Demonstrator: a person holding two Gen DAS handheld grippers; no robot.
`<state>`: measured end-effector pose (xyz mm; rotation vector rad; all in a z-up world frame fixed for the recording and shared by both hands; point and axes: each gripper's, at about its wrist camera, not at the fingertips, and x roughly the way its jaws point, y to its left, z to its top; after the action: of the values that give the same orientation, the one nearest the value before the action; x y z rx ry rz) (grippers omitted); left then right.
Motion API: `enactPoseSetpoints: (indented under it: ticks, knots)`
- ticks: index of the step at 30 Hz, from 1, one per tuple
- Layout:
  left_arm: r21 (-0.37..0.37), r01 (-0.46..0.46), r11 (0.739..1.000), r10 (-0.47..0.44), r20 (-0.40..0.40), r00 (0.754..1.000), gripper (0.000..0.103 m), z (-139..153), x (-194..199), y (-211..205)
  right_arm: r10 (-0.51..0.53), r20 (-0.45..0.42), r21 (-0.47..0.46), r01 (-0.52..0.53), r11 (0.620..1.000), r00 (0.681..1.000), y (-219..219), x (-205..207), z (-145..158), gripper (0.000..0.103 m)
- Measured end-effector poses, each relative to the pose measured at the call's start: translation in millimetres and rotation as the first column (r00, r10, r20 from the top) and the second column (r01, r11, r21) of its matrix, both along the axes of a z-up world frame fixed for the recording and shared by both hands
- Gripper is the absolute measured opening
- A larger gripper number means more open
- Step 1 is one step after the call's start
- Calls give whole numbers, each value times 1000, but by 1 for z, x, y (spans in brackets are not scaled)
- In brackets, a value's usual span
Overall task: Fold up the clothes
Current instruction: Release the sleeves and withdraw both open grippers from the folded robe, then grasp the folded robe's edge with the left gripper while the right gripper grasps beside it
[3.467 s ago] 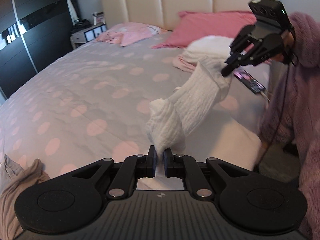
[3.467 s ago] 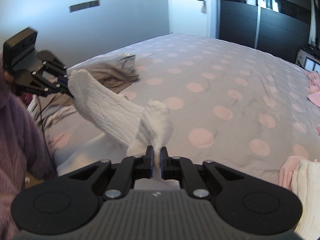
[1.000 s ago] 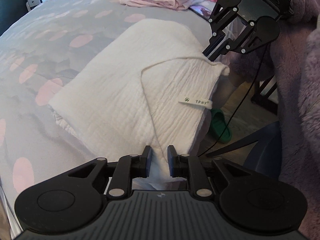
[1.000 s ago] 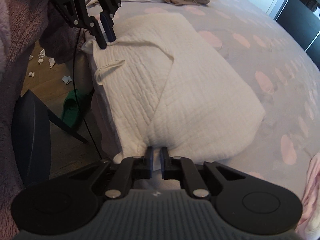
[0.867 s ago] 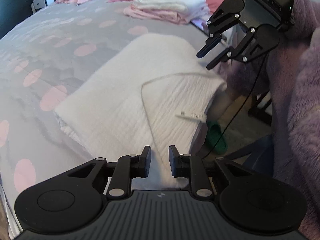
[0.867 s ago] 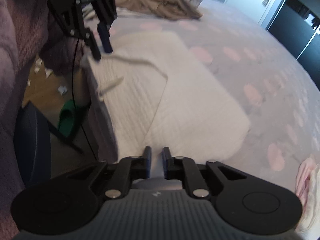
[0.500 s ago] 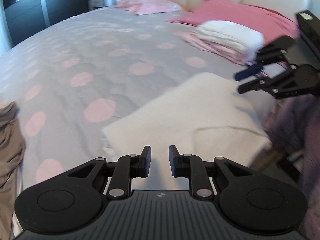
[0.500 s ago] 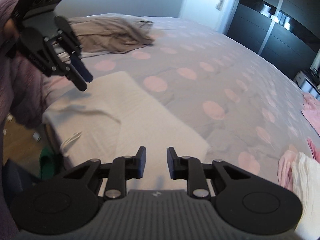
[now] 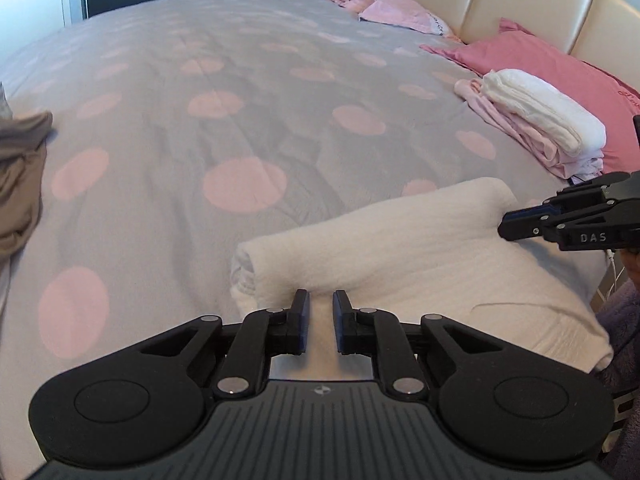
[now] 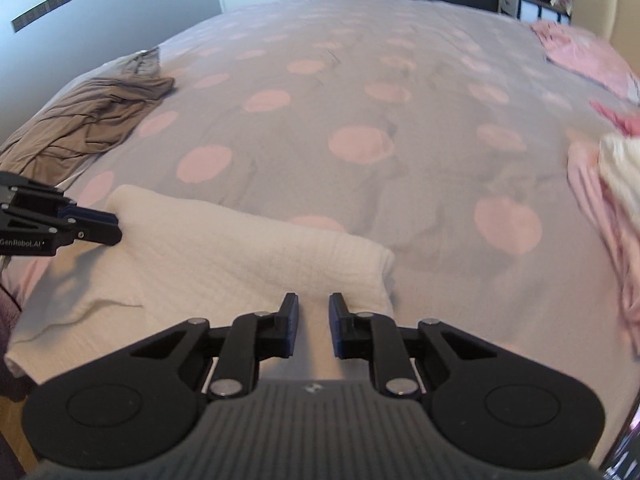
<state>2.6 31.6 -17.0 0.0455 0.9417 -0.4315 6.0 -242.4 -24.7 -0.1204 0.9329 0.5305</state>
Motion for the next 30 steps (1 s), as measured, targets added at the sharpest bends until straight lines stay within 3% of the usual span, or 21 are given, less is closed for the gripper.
enactPoseSetpoints:
  ticks: [9, 11, 12, 14, 15, 16, 23, 30]
  knots:
    - [-18, -3, 1000, 3, 30, 1000, 12, 8, -7, 3, -10, -12, -3, 10, 1000, 1000, -1, -2, -7, 17]
    - [-28, -8, 1000, 9, 58, 998, 15, 17, -15, 4, -14, -1, 6, 14, 1000, 1000, -3, -4, 0, 21]
    - [-36, -17, 999, 19, 64, 998, 22, 21, -18, 6, -17, 9, 20, 17, 1000, 1000, -5, -6, 6, 24]
    - [-54, -52, 997, 56, 60, 997, 41, 26, -24, 13, -36, 24, 56, 35, 998, 999, -14, -11, 17, 44]
    - [-61, -78, 995, 81, 49, 996, 55, 27, -26, 18, -58, 19, 64, 57, 996, 998, -19, -12, 20, 48]
    - [-71, -99, 993, 102, 33, 994, 56, 28, -28, 23, -81, 13, 70, 80, 994, 997, -25, -13, 22, 52]
    - [-201, -235, 951, 200, -179, 963, 56, 6, -30, 59, -180, -124, 111, 194, 975, 976, -59, -19, 16, 53]
    - [-253, -281, 926, 211, -270, 939, 56, -11, -33, 63, -155, -230, 118, 185, 976, 961, -57, -27, -6, 53]
